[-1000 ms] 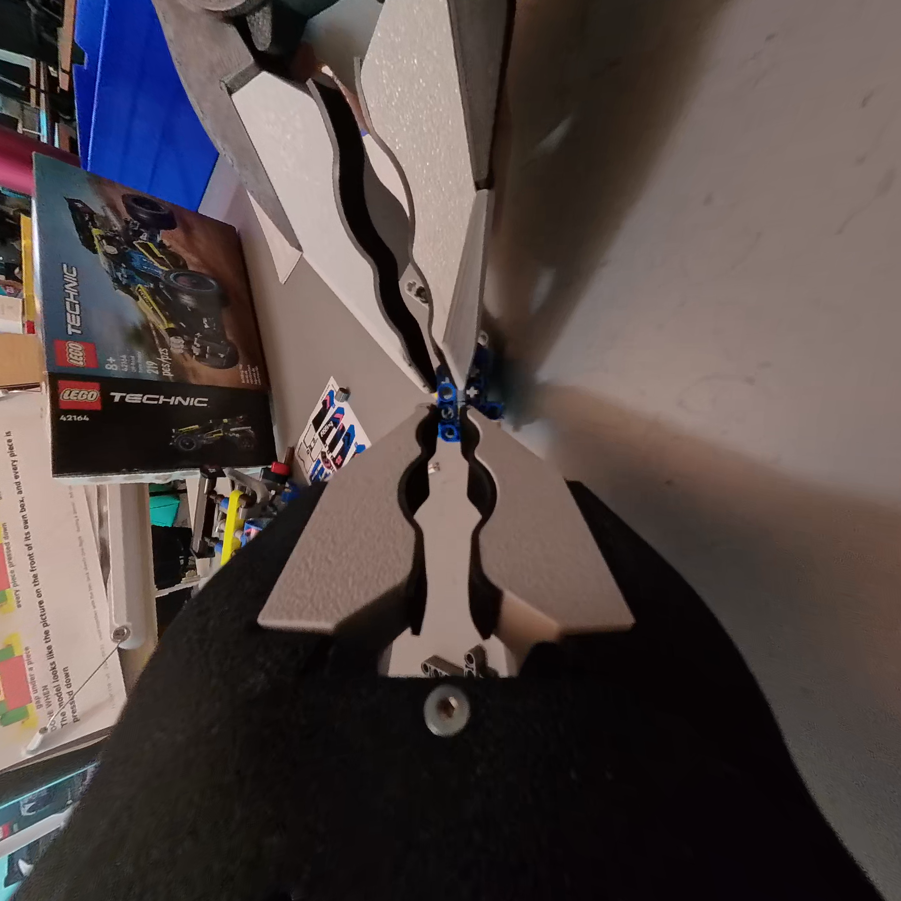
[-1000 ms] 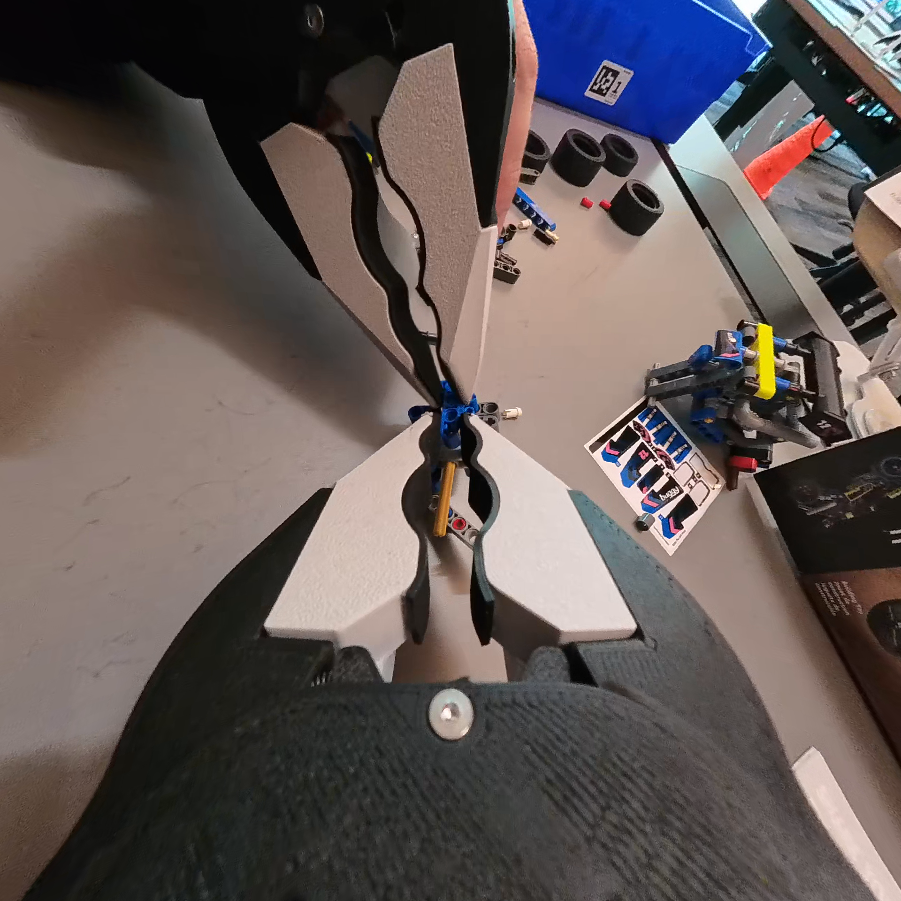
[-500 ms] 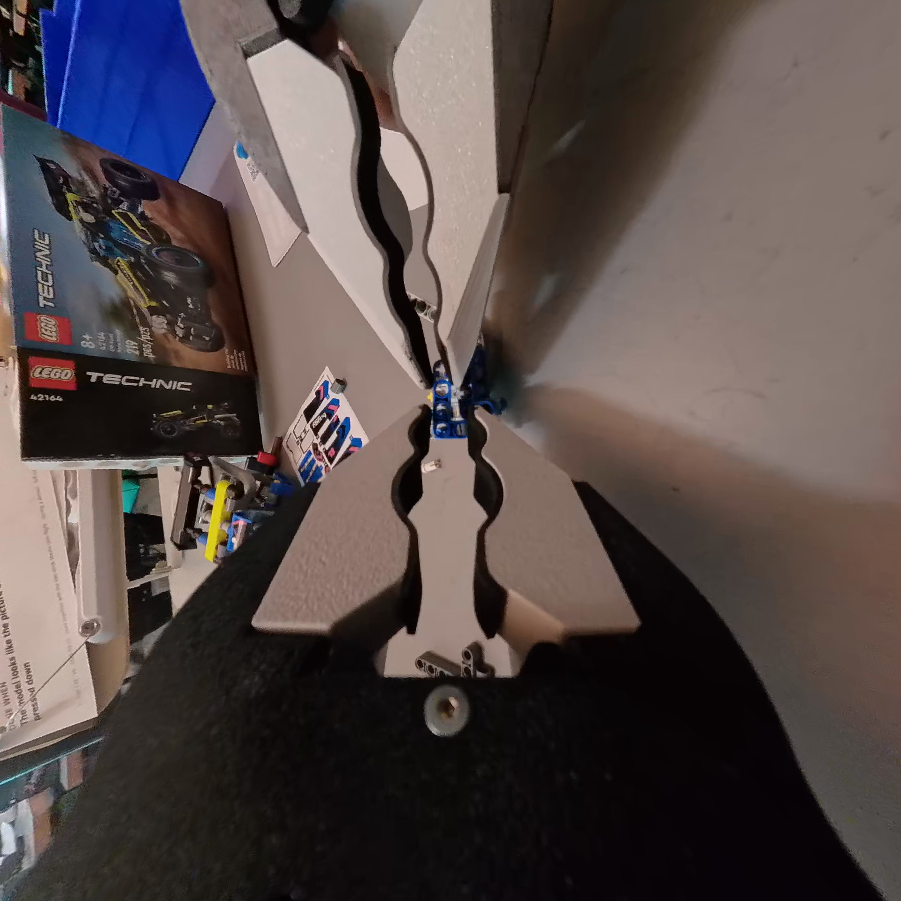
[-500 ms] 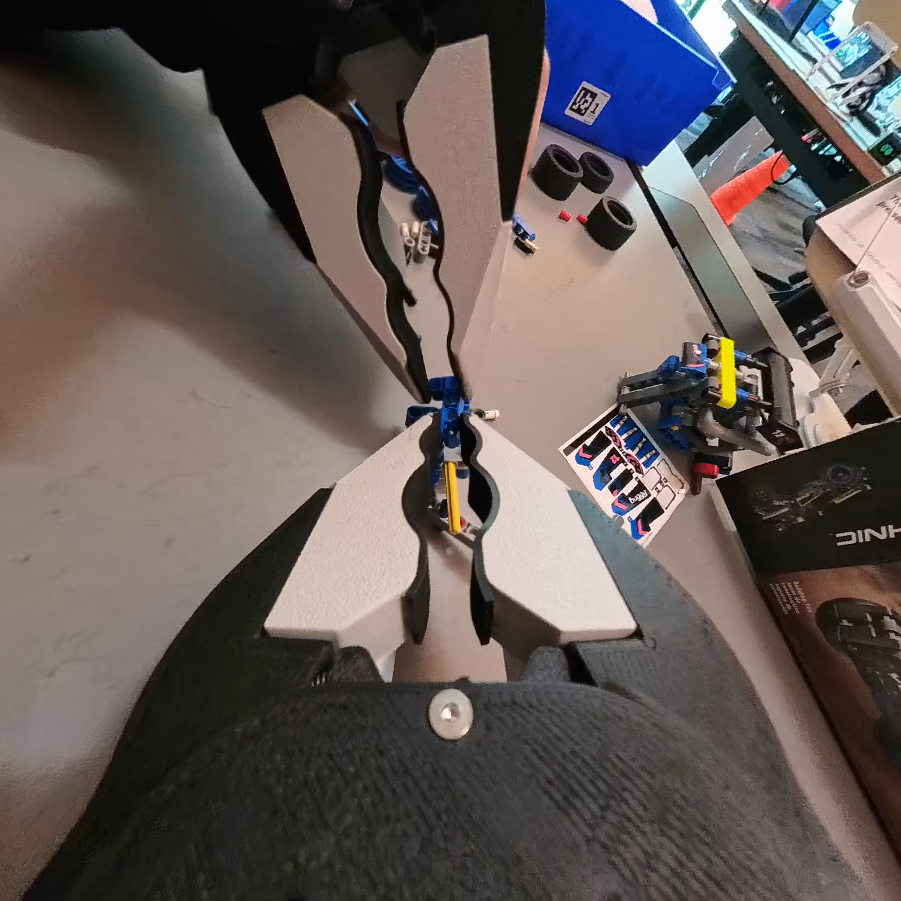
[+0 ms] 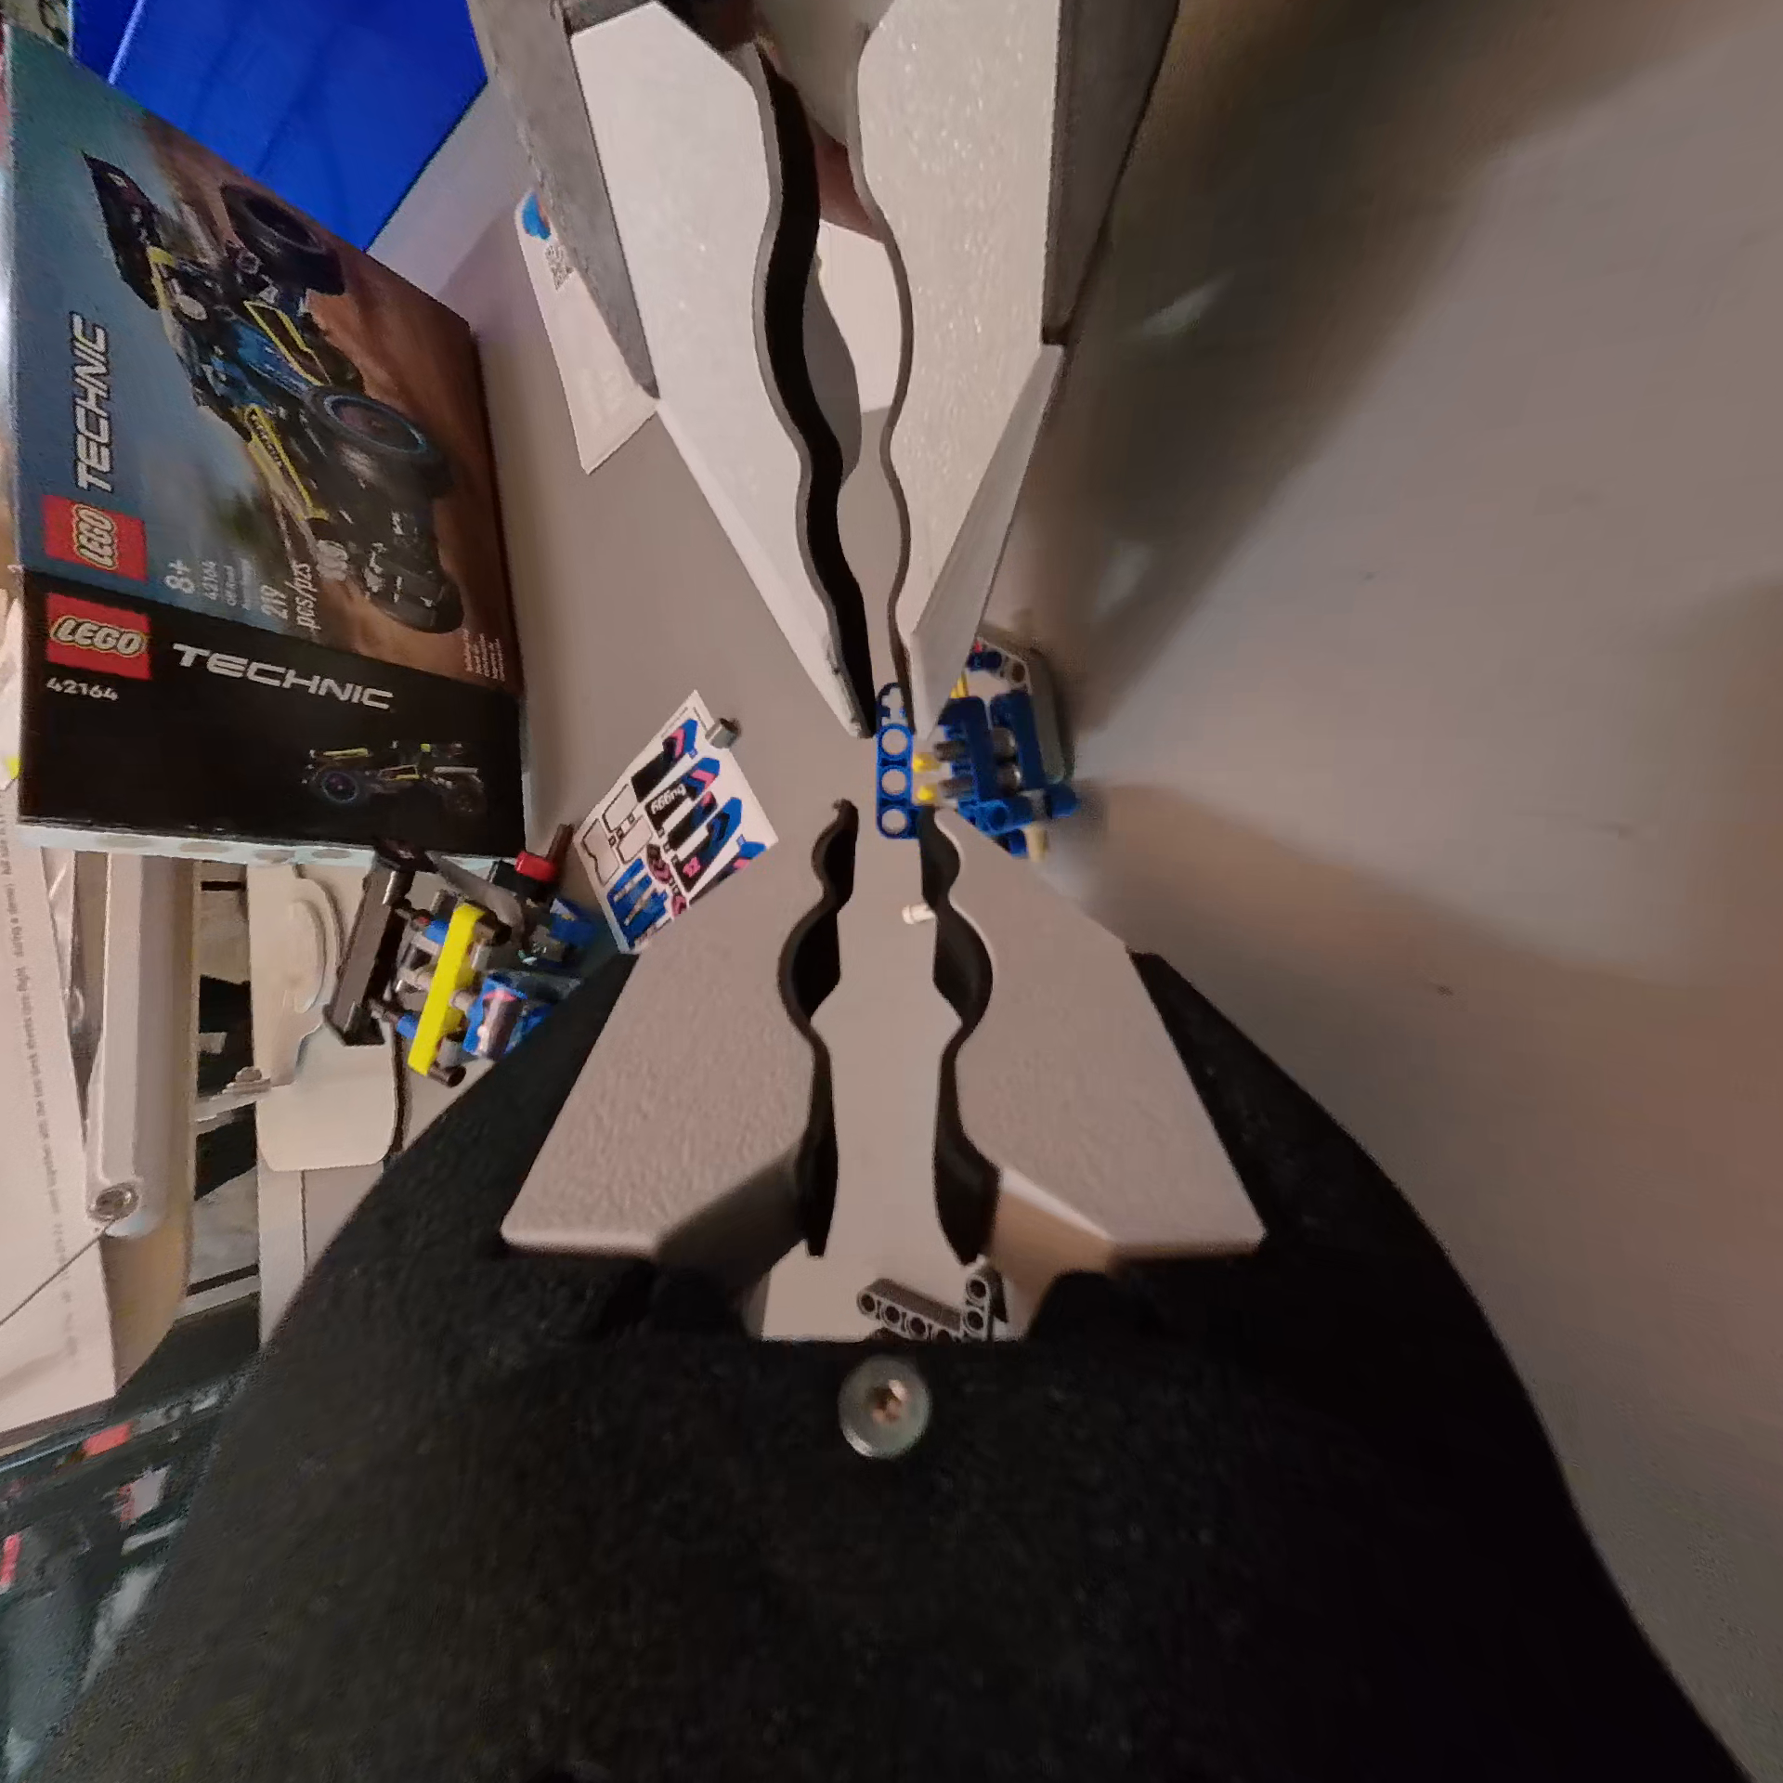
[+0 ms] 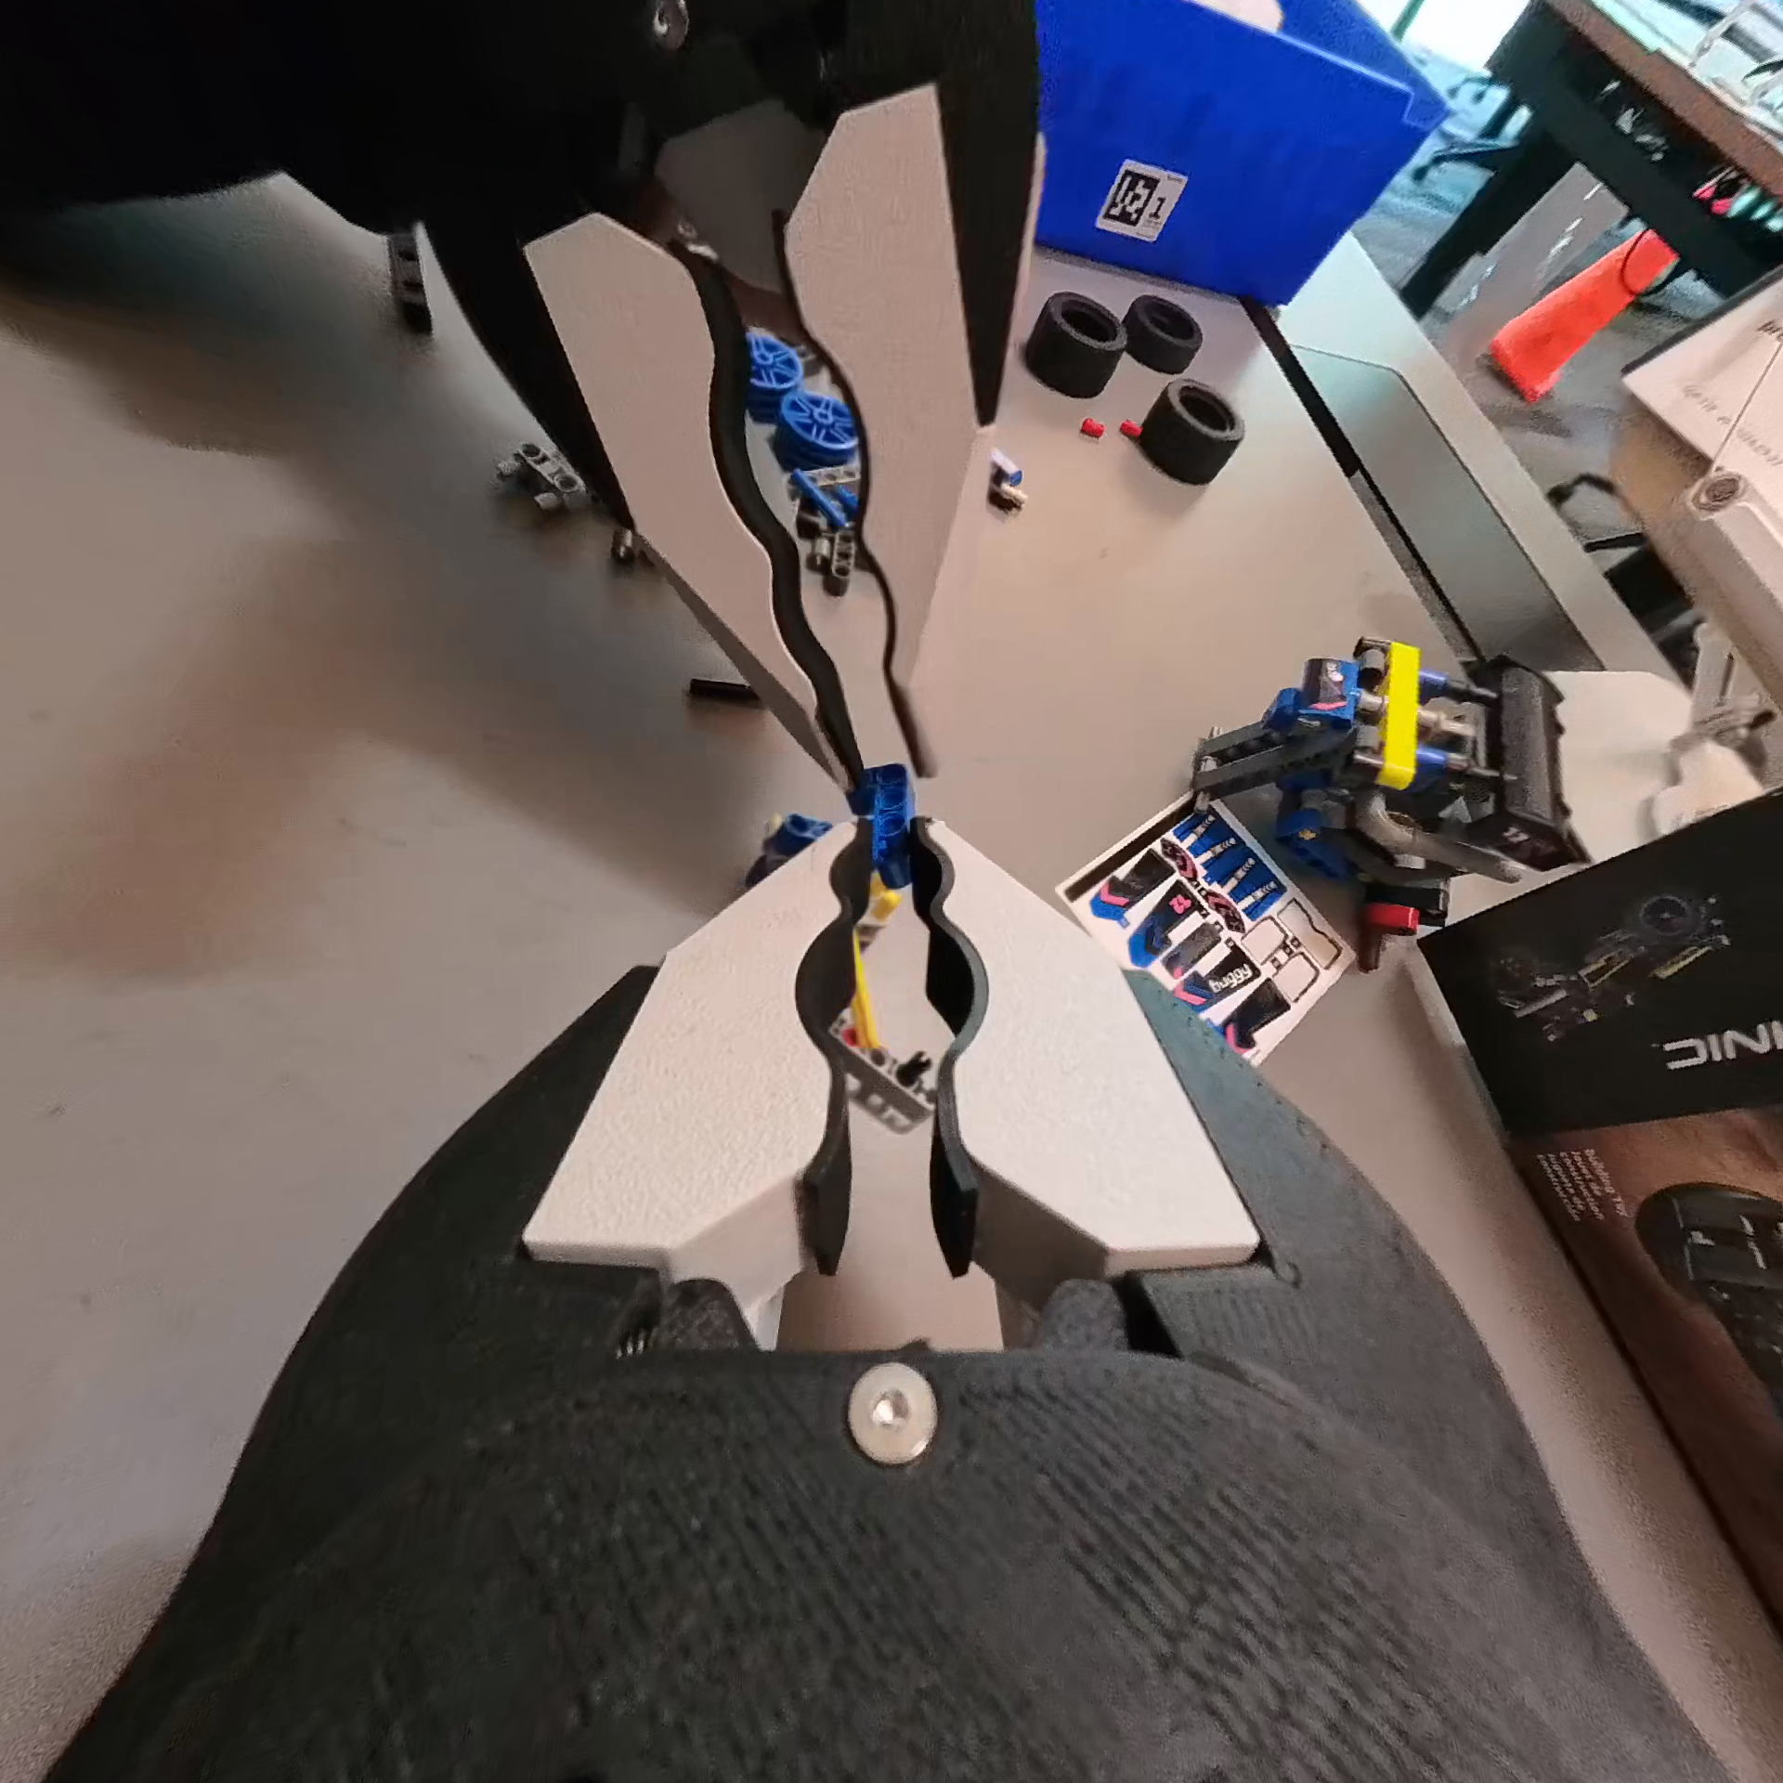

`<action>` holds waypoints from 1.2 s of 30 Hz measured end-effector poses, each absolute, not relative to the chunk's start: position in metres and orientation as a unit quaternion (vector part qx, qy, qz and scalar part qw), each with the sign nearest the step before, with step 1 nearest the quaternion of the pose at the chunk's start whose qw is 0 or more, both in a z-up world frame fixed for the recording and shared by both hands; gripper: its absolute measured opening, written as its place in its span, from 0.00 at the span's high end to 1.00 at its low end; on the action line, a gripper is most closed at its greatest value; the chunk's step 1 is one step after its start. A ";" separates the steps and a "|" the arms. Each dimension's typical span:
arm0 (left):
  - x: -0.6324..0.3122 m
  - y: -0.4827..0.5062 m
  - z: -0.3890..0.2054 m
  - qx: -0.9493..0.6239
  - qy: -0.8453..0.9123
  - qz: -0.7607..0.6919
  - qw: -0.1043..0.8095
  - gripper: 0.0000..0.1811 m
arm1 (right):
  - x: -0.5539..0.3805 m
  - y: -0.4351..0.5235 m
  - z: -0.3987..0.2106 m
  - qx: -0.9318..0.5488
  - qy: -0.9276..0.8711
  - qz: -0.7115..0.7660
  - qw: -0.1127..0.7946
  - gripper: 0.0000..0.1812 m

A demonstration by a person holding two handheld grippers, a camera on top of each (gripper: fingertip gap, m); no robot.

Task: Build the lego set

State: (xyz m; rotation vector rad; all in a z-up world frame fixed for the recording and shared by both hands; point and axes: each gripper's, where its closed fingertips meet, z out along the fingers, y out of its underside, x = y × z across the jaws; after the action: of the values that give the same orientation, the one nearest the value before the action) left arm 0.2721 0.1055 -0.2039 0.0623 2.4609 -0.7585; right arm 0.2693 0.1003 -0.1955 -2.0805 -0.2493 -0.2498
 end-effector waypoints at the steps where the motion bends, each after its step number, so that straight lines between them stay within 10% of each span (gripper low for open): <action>1: 0.273 0.105 -0.203 0.020 0.918 -0.289 0.271 0.95 | 0.272 0.101 -0.193 -0.858 -0.101 -0.092 0.496 0.97; 36: 0.274 0.104 -0.232 -0.085 0.928 -0.361 0.016 0.98 | 0.273 0.100 -0.223 -0.875 -0.060 0.085 0.473 0.94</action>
State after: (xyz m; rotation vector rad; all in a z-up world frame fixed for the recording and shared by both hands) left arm 0.2739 0.1039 -0.2317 -0.2643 2.8866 -1.1237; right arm 0.2729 0.0996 -0.2225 -2.1407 -0.1460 0.2079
